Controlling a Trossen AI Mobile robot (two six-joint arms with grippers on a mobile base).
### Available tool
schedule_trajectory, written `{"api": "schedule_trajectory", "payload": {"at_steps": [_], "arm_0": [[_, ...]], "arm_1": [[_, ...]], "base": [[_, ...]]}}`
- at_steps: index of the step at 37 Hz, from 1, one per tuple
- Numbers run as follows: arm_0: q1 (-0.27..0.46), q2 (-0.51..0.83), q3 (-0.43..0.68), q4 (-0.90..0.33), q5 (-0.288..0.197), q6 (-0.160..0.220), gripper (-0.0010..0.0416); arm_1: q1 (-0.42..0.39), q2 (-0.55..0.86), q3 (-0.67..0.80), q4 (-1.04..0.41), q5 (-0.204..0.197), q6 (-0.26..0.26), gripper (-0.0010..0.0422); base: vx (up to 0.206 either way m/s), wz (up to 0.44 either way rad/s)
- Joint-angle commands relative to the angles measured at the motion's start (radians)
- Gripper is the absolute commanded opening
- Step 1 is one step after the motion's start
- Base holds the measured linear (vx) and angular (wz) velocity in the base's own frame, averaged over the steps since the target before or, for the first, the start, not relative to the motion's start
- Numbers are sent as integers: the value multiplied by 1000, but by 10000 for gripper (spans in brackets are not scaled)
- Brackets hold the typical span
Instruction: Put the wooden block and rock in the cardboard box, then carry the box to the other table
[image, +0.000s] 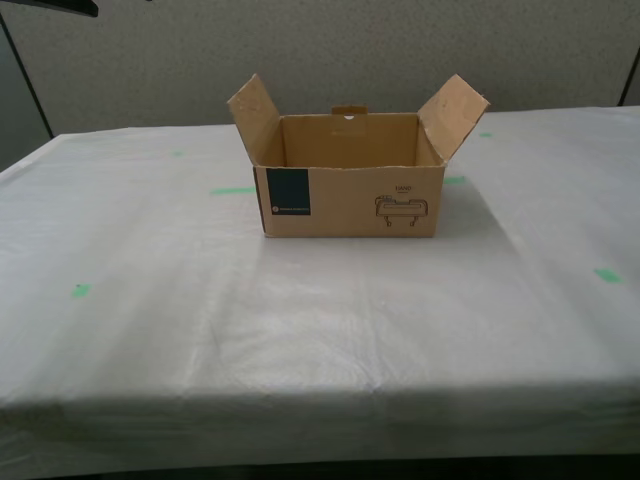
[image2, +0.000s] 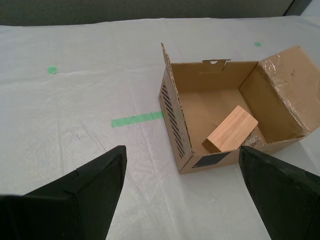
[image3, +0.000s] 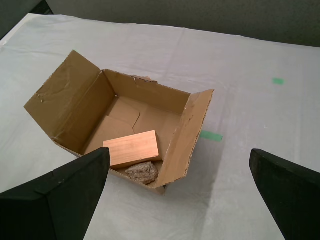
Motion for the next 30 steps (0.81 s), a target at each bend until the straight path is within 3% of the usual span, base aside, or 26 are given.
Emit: {"api": "schedule_trajectory", "payload": {"at_steps": [1, 30], "arm_0": [[0, 0, 1, 0, 4, -2, 389], [0, 0, 1, 0, 4, -2, 390]], "arm_1": [[0, 0, 0, 3, -2, 1, 304], [0, 0, 0, 3, -2, 1, 304]], "base": [[0, 0], [0, 0]]}}
